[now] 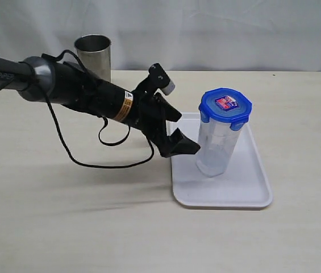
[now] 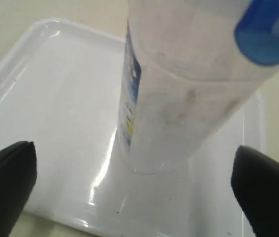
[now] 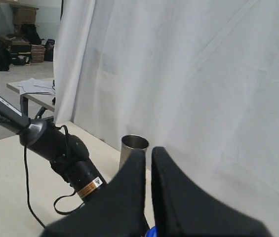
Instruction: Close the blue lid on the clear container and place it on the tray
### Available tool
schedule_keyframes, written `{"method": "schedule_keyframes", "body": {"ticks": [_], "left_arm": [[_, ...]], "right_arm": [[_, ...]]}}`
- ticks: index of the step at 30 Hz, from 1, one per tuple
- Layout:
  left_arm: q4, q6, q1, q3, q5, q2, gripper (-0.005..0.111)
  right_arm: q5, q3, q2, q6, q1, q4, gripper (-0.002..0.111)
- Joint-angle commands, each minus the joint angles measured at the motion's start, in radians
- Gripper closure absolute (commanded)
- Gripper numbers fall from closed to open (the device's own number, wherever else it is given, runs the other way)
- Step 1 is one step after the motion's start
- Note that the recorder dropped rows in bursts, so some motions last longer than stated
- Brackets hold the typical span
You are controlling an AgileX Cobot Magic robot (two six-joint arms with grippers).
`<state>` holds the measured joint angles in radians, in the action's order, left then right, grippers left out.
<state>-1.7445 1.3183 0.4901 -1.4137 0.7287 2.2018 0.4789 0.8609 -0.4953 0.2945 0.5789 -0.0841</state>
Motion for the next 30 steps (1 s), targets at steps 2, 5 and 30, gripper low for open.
{"method": "schedule_keyframes", "body": {"ticks": [2,5,30], "left_arm": [[0.000,0.017,-0.013,-0.006,-0.012,-0.068,0.002],[0.000,0.017,-0.025,-0.006,-0.040,-0.089,0.002],[0.000,0.082,-0.087,-0.006,-0.099,-0.124,0.107]], "right_arm": [[0.025,-0.006,0.005,-0.003,-0.006,-0.005,0.103],[0.028,-0.006,0.005,-0.003,-0.006,-0.005,0.103],[0.038,-0.006,0.005,-0.003,-0.006,-0.005,0.103]]}}
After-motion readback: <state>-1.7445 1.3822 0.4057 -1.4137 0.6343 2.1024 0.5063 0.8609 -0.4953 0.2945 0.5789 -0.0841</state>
